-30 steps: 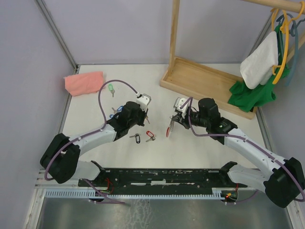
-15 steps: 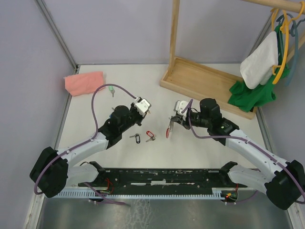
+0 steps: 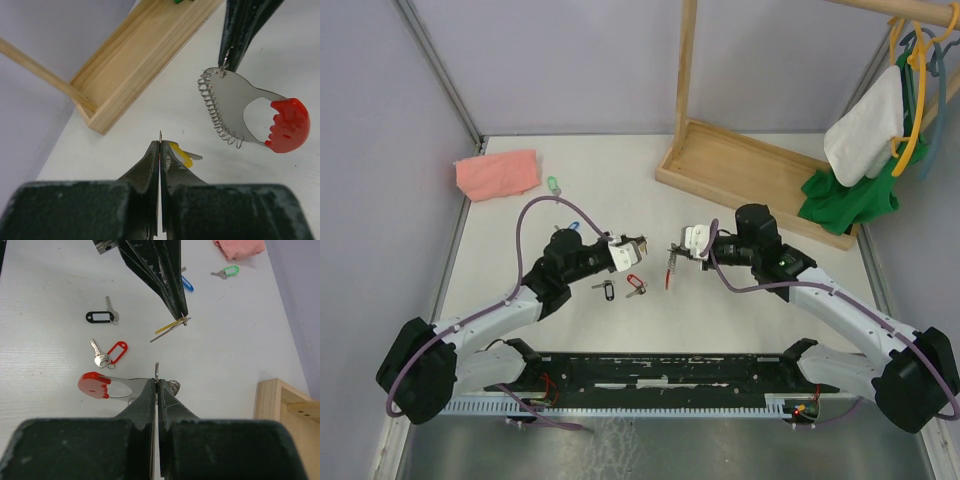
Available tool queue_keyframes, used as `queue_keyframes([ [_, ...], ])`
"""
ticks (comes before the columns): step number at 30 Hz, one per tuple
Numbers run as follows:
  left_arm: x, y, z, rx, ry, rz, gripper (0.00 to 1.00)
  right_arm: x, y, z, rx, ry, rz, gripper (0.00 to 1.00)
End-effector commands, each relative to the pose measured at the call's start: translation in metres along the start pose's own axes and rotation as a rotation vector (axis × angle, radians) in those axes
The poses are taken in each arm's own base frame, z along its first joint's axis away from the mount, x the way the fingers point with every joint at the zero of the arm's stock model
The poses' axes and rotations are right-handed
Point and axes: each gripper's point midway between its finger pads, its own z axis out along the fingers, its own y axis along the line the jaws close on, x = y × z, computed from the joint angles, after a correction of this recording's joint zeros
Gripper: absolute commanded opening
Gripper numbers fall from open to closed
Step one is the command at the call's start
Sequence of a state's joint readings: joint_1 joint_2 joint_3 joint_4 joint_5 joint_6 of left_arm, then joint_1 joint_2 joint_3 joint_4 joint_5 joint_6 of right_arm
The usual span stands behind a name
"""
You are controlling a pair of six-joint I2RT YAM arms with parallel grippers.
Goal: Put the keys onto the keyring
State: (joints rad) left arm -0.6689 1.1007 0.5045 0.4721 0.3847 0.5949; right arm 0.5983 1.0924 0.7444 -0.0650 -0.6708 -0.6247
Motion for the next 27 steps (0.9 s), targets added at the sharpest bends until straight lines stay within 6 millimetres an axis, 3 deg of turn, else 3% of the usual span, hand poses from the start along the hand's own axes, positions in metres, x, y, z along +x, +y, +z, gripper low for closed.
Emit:
queue_keyframes([
  [1,-0.033,-0.003,-0.002,0.074,-0.129,0.184,0.03,-0.029,-0.009,-0.001,-0.013,-0.09,-0.217,0.01],
  [10,-0.049,-0.017,-0.014,0.106,-0.181,0.27,0.03,-0.031,-0.002,0.002,-0.053,-0.115,-0.353,0.01],
  [27,-0.049,-0.037,-0.003,0.148,-0.154,0.318,0.03,-0.027,0.003,0.008,-0.061,-0.072,-0.441,0.01],
])
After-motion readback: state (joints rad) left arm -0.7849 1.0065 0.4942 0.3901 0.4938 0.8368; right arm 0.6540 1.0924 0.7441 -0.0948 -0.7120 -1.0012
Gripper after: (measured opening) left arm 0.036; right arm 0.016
